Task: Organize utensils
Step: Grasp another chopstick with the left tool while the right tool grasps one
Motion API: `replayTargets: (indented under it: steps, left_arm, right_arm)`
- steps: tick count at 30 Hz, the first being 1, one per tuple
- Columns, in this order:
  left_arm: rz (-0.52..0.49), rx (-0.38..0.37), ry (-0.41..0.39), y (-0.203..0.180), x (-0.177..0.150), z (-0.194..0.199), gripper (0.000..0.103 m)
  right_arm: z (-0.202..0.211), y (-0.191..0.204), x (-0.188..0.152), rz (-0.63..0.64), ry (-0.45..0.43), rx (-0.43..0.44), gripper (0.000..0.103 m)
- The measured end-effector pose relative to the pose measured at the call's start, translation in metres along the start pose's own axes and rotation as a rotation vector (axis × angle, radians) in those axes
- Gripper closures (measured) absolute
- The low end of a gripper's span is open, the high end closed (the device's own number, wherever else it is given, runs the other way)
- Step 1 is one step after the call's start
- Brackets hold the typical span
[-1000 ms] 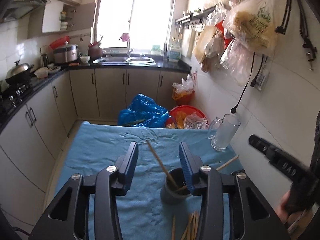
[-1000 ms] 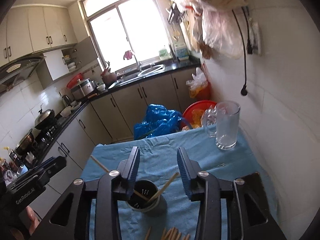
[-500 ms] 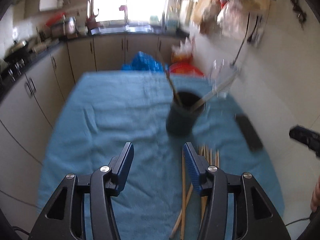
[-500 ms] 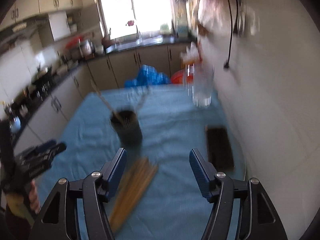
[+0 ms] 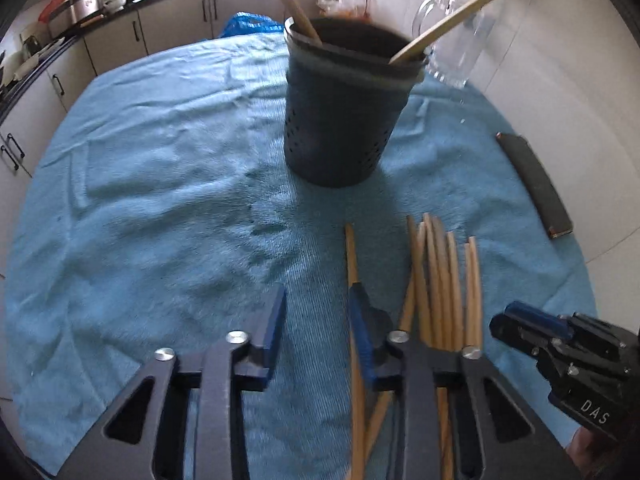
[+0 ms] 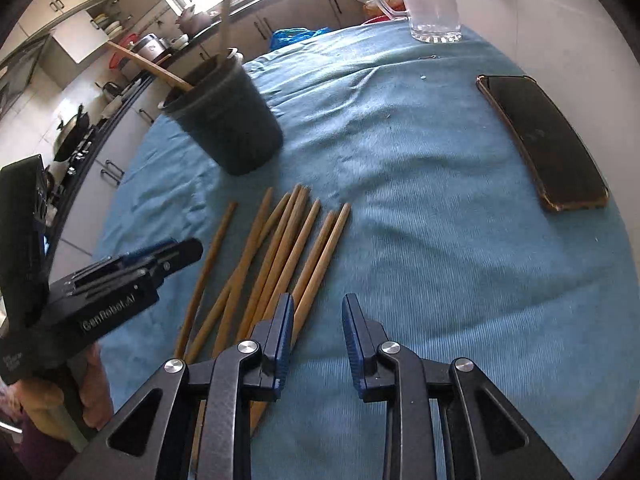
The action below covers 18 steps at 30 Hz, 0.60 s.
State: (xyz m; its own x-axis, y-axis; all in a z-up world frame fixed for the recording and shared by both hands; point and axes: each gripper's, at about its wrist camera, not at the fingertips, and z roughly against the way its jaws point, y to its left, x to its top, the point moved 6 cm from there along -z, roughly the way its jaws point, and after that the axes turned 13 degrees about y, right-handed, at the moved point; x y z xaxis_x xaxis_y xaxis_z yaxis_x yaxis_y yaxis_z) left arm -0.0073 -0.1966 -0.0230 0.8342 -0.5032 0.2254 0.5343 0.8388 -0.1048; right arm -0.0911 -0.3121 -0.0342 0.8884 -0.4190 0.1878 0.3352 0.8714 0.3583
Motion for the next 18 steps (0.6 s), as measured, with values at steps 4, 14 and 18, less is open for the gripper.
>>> replayTargets:
  steps: [4, 14, 18]
  left_arm:
    - [-0.012, 0.016, -0.003, -0.001, 0.009, -0.007, 0.083]
    - [-0.039, 0.084, 0.011, 0.009, 0.007, -0.006, 0.103]
    - [-0.058, 0.103, 0.025, 0.011, 0.001, -0.004, 0.103]
  right_arm:
    - [-0.012, -0.004, 0.016, -0.015, 0.009, -0.033, 0.082]
    - [-0.016, 0.003, 0.023, 0.03, 0.012, -0.18, 0.092]
    - [-0.013, 0.0, 0.011, 0.046, 0.028, -0.184, 0.092]
